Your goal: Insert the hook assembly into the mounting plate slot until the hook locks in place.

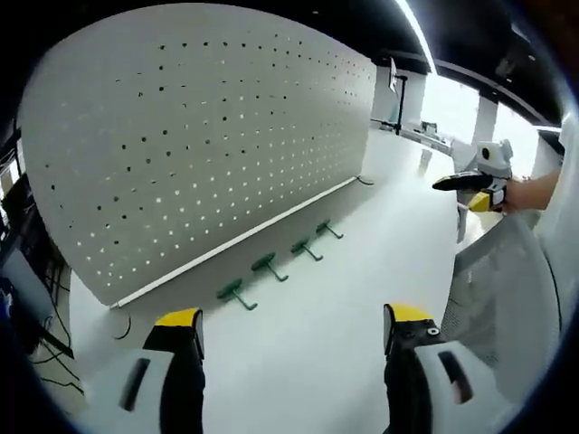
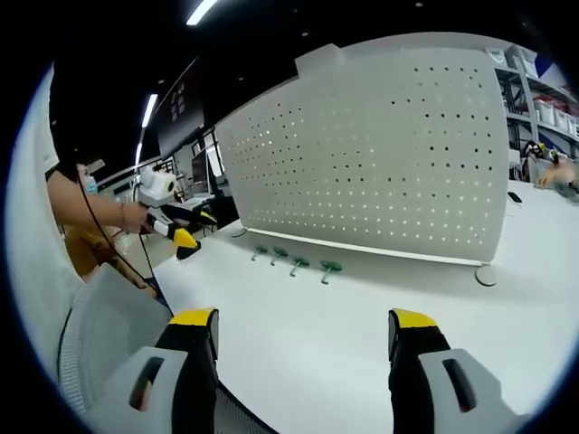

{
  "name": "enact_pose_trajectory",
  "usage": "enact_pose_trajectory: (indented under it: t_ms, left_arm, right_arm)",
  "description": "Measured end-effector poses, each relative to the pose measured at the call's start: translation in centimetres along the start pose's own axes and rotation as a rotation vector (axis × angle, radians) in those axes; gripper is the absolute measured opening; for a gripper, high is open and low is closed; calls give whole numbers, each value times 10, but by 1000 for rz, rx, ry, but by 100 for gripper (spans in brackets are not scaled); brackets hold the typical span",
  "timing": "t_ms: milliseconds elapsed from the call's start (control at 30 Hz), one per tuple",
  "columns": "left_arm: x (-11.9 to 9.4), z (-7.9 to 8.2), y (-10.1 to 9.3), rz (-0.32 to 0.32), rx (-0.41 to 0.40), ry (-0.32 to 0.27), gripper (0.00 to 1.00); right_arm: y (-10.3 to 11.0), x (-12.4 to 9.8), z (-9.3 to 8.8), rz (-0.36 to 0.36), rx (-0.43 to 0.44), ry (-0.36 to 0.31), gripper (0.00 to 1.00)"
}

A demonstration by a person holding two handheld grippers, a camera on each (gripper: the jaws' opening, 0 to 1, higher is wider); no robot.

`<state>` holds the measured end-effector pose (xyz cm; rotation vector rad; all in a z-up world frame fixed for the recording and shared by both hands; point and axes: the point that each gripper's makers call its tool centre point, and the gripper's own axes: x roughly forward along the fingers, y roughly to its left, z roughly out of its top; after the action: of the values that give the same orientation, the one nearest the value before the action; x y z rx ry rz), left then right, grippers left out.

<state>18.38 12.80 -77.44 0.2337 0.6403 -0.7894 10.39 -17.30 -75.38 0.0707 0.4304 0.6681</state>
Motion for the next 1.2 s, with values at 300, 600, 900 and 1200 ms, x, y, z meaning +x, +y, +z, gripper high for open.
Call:
enact_pose_trajectory:
  t_ms: [300,600,900,1200]
  left_arm:
    - [13,3,6,-27,83,44,83]
    - [24,0,14,-57,127,101,83]
    - [34,-2,21,-80,193,146,83]
    - [44,-3,27,-114,259,192,83]
  right_arm:
    - [-2,0,-1,-5,-1,5,74]
    - [-3,1,-2,-8,8,6,74]
    - [-4,2,-4,-4,5,11,74]
    - [-4,3,-6,7,-13,29,74]
